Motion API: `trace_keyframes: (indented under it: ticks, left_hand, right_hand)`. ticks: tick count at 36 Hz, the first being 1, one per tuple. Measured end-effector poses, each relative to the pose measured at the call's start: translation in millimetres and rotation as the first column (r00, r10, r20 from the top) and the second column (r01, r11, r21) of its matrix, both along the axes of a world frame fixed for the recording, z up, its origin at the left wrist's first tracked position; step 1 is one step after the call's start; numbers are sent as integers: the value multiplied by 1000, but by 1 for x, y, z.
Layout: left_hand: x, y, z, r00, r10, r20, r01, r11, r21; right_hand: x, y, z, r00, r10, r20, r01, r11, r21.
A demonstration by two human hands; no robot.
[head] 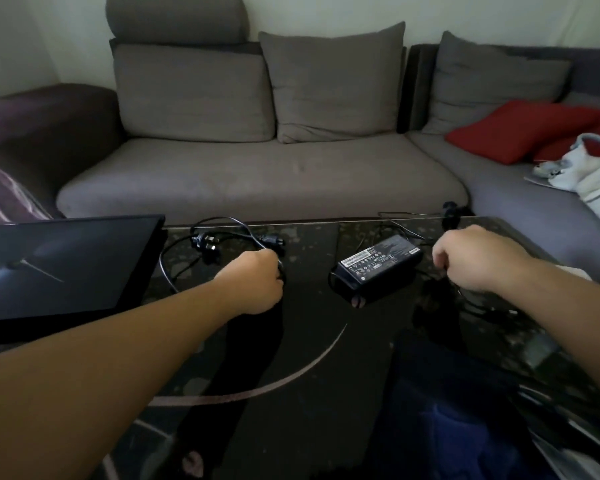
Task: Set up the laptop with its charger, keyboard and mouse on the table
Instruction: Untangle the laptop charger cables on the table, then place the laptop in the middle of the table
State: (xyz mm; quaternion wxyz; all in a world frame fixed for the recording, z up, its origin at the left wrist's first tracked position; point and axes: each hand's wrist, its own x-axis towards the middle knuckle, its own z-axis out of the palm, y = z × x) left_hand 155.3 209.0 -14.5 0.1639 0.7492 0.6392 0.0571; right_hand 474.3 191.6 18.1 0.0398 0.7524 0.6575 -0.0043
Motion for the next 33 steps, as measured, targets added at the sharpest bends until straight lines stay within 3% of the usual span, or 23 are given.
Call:
trace_keyframes:
  ticks: [4,9,11,14,17,21,25,29,33]
  left_hand:
    - [36,6,2,969,17,245,-49,991,123]
    - [91,0,19,869,-120,480,1,970,241]
    - [103,-10,21,861,-217,460,118,965,236]
    - [99,-26,15,874,-390,289,359,920,157]
    - [74,-40,13,862,-418,288,388,908,156]
    - [17,-50,20,883,-272,382,198,955,223]
    - [-60,-52,28,906,-64,418,-18,982,189]
    - [-163,-57,36,918,103,383,-195,959,208]
    - [-272,-59,31,886,384,262,-444,866,231]
  right_hand:
    - [-20,-5,6,998,-20,-66,36,969,243]
    - [-49,-10,9,913,62,-403,73,948,310]
    - [-59,-13,13,878,16,-479,134,951,279]
    - [-63,-18,18,885,-54,-463,168,963,209]
    - [-66,-25,21,917,-105,-384,168,977,134]
    - [-91,-42,25,951,-66,-303,124,976,178]
    - [-159,-56,28,934,54,-354,8,985,171]
    - [-249,-57,21,853,191,-486,-155,981,114]
    - [-338,-44,4,715,202,-669,-253,967,22]
